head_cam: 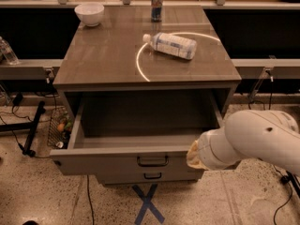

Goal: Close top drawer

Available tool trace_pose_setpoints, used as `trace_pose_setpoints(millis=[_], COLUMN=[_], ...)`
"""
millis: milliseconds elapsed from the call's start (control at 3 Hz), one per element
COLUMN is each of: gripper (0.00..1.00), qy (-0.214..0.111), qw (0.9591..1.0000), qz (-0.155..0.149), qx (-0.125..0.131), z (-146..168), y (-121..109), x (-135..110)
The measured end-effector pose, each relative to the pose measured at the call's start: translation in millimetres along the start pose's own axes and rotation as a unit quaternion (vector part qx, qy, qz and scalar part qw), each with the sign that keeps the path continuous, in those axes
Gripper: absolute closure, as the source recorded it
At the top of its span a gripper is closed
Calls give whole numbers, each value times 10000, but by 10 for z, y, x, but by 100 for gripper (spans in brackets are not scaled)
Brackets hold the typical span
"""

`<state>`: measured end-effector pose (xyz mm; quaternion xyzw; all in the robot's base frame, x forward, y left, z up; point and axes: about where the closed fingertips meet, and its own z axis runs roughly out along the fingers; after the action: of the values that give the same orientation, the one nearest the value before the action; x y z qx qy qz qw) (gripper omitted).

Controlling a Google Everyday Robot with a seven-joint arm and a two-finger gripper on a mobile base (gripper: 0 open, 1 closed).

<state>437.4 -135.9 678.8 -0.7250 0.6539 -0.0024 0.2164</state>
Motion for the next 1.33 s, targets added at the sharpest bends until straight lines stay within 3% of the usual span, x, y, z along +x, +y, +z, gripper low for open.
trace_pose_setpoints(millis=[333, 667, 1000, 1333], gripper=[100, 100, 100, 100], qy=[-150, -150, -37, 22], qw=[9989, 9989, 9972, 9964], qz=[-257, -257, -241, -248], qx=[349, 349, 702, 816], z=[54, 54, 195, 246], y=[-412, -412, -729, -853], x=[-252, -252, -149, -108])
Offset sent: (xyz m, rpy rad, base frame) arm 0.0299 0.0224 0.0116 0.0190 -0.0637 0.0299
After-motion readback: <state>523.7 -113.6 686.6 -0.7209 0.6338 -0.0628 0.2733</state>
